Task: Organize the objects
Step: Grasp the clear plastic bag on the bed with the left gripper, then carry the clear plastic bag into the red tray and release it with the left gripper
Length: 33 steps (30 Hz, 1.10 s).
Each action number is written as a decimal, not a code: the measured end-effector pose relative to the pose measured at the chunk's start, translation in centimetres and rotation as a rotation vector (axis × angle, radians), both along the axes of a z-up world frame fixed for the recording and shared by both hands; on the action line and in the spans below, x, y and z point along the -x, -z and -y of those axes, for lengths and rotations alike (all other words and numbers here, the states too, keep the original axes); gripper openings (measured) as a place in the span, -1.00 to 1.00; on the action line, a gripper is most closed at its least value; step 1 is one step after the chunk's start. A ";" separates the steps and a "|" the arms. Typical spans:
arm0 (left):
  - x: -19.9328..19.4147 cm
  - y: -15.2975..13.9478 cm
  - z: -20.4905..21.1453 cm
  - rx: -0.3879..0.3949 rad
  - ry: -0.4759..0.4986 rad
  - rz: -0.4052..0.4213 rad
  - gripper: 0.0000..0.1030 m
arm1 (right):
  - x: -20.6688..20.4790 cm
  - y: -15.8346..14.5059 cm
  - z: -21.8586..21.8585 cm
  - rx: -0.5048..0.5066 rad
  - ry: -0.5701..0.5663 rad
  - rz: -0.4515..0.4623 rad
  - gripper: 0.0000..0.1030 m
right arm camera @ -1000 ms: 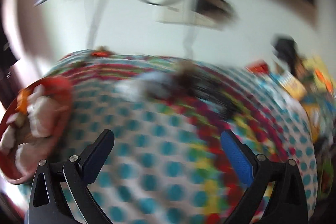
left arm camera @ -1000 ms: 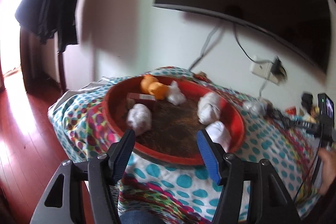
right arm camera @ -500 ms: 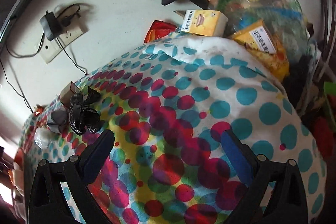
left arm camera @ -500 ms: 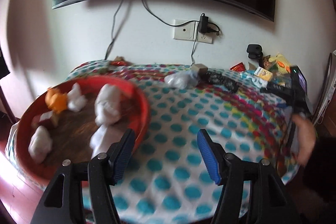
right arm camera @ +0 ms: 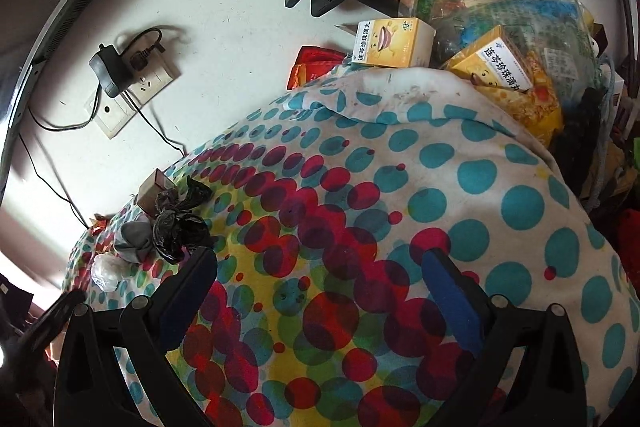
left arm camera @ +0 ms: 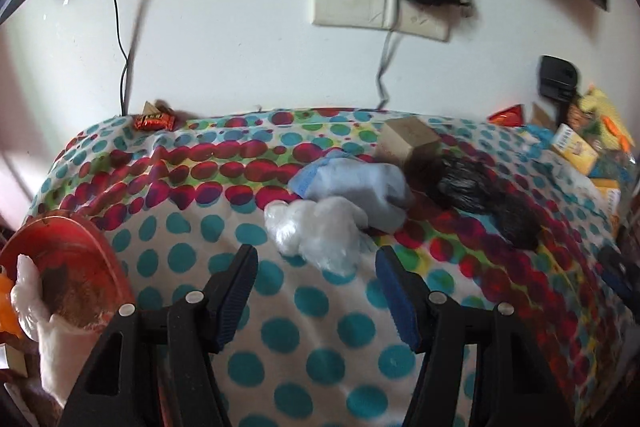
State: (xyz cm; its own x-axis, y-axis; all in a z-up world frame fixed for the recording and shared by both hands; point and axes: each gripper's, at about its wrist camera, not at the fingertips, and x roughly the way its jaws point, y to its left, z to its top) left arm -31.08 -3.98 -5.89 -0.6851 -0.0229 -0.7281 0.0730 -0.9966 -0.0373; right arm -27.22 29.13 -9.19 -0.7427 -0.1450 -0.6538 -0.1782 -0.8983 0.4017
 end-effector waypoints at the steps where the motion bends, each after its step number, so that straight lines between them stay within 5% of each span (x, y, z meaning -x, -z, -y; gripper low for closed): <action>1: 0.9 0.3 0.1 -0.025 -0.011 0.012 0.22 | 0.0 0.0 0.1 -0.001 -0.005 -0.003 0.99; 4: 4.1 2.0 0.2 -0.023 -0.062 0.114 0.22 | 0.1 -0.2 0.5 -0.006 -0.029 -0.013 0.99; 8: 5.4 2.9 -0.1 -0.005 -0.073 0.127 0.22 | 0.2 -0.3 0.7 -0.009 -0.033 -0.014 0.99; 10: 5.4 3.0 -0.3 0.001 -0.076 0.127 -0.13 | 0.2 -0.2 0.7 -0.014 -0.030 -0.012 0.99; 12: 5.0 2.6 -0.7 -0.025 -0.048 0.112 -0.15 | 0.2 -0.3 0.8 -0.013 -0.030 -0.012 0.99; 25: -4.6 -7.1 -5.3 -0.005 0.060 -0.103 -0.16 | 0.3 -0.2 0.8 -0.010 -0.028 -0.002 0.99; 33: -11.1 -9.6 2.1 -0.044 -0.042 -0.133 -0.16 | 0.3 0.0 0.8 -0.010 -0.030 0.002 1.00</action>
State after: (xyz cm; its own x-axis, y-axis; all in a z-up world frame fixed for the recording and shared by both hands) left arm -19.95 -6.04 3.70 -0.7746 -0.0235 -0.6321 0.1058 -0.9900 -0.0929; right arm -27.54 28.30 -9.20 -0.7365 -0.1608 -0.6570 -0.1522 -0.9070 0.3926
